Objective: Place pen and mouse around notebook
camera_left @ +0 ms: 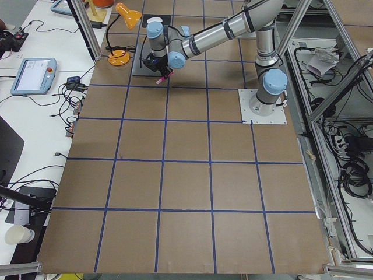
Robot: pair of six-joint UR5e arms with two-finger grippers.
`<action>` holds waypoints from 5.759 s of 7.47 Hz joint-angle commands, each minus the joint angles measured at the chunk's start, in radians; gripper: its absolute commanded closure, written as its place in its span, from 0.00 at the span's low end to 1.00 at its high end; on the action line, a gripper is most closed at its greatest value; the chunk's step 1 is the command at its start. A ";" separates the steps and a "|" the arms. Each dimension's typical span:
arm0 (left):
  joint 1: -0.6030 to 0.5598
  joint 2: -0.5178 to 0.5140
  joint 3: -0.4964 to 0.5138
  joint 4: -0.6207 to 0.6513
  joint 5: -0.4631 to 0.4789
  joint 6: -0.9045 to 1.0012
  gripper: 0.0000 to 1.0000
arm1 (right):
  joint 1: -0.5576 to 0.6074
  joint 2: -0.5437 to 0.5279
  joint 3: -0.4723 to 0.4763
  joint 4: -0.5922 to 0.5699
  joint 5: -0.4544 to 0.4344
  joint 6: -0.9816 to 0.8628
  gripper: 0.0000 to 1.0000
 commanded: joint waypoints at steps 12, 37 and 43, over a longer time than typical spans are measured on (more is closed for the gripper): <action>-0.211 -0.106 0.014 0.090 -0.045 -0.533 1.00 | 0.088 -0.042 0.031 0.005 -0.008 0.137 0.00; 0.154 0.237 0.243 -0.473 0.055 1.056 0.00 | 0.085 -0.031 -0.010 0.025 -0.029 0.235 0.00; 0.170 0.366 0.114 -0.472 0.055 1.295 0.00 | 0.085 -0.034 -0.012 0.023 -0.029 0.262 0.00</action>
